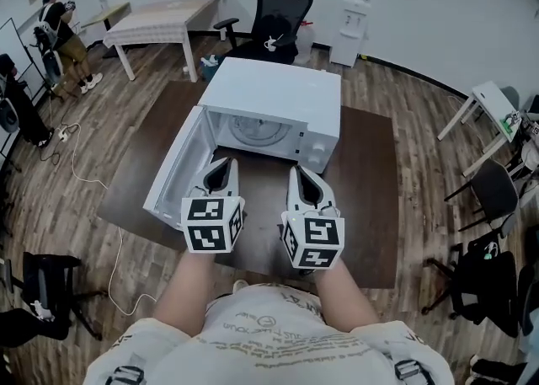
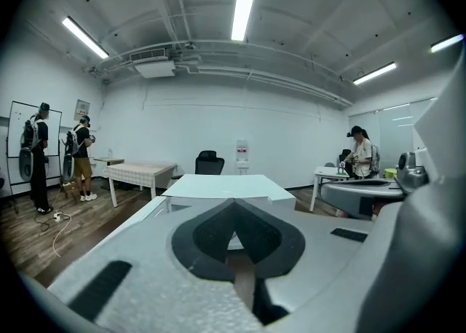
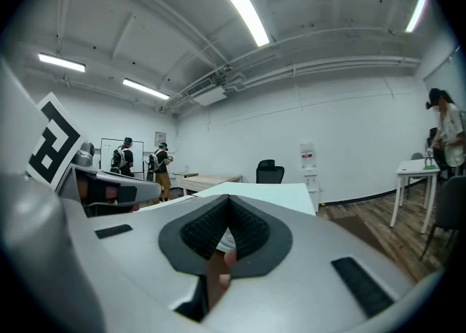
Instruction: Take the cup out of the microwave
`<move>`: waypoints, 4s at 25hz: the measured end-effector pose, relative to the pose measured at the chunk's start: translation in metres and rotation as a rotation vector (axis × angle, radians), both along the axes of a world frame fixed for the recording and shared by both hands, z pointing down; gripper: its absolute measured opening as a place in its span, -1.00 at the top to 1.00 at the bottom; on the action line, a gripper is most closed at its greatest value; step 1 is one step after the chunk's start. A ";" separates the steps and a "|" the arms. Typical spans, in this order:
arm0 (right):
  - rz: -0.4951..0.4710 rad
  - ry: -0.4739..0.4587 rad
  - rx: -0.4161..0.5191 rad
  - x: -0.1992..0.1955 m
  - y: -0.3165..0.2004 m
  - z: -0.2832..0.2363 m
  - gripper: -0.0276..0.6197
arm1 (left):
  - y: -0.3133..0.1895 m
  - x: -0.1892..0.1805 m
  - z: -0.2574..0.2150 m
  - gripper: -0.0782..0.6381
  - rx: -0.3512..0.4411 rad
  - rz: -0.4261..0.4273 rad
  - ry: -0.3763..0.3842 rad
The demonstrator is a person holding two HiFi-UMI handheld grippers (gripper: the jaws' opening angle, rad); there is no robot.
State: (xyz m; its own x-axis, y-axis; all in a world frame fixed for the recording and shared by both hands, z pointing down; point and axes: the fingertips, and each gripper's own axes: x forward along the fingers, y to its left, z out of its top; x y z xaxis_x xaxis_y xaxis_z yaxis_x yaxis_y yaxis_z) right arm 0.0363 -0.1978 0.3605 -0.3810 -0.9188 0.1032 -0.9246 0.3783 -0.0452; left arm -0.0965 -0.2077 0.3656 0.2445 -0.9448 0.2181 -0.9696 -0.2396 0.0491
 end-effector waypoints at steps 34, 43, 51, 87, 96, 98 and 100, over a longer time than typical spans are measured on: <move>0.122 0.003 -0.170 -0.036 -0.082 0.069 0.88 | -0.131 -0.033 0.115 0.72 -0.122 0.039 -0.010; 0.099 0.042 -0.220 -0.031 -0.101 0.089 0.88 | -0.182 -0.025 0.145 0.40 -0.071 0.044 -0.010; 0.132 0.084 -0.256 -0.003 -0.105 0.101 0.88 | -0.229 -0.018 0.185 0.16 -0.037 0.013 -0.038; 0.209 0.215 -0.339 0.035 -0.105 0.131 0.88 | -0.316 -0.008 0.259 -0.23 -0.126 -0.030 -0.110; 0.209 0.245 -0.351 0.037 -0.098 0.137 0.88 | -0.318 -0.004 0.273 -0.21 -0.189 -0.006 -0.129; 0.208 0.246 -0.350 0.037 -0.097 0.136 0.88 | -0.313 -0.002 0.273 -0.20 -0.191 0.011 -0.125; 0.207 0.242 -0.339 0.035 -0.097 0.134 0.88 | -0.307 -0.001 0.272 -0.20 -0.182 0.019 -0.116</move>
State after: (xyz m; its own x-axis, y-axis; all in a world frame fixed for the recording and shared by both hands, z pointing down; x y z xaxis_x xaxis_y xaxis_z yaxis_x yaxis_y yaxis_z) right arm 0.0712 -0.2946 0.4947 -0.1207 -0.8720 0.4744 -0.9783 0.1855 0.0922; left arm -0.0973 -0.5149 0.6379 0.2256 -0.8826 0.4124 -0.9667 -0.2554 -0.0180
